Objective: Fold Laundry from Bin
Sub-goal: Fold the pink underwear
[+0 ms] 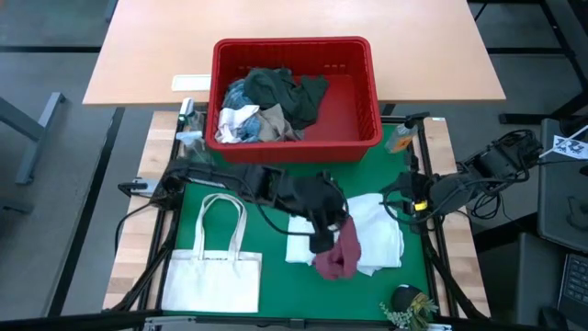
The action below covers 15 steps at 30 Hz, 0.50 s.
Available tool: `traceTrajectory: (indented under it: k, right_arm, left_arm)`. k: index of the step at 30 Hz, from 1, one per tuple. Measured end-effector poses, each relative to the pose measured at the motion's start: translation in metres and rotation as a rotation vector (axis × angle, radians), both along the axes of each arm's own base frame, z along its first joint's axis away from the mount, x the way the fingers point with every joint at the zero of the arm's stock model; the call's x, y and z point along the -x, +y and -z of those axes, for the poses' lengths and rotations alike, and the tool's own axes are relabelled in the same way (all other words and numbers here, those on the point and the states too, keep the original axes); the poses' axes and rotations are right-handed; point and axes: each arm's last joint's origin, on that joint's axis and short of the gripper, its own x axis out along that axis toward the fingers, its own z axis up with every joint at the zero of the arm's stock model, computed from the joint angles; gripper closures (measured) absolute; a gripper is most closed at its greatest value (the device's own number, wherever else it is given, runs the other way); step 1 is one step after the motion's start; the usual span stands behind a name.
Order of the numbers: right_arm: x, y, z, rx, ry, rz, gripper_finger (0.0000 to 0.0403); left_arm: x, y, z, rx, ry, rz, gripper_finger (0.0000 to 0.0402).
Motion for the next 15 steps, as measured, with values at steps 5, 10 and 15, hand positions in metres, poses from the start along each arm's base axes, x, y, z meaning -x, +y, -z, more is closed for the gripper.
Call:
traceTrajectory:
  k: [5, 10, 15]
  right_arm:
    - [-0.001, 0.002, 0.005, -0.04, 0.026, 0.014, 0.0274]
    - [-0.001, 0.002, 0.005, -0.064, 0.036, 0.018, 0.0274]
    - [-0.001, 0.002, 0.005, -0.07, 0.039, 0.011, 0.0274]
  left_arm:
    - [0.006, -0.025, 0.0, 0.001, -0.006, -0.001, 0.0401]
    - [0.022, -0.051, -0.009, 0.067, -0.03, -0.044, 0.0401]
    - [0.037, -0.073, -0.014, 0.096, -0.036, -0.064, 0.0401]
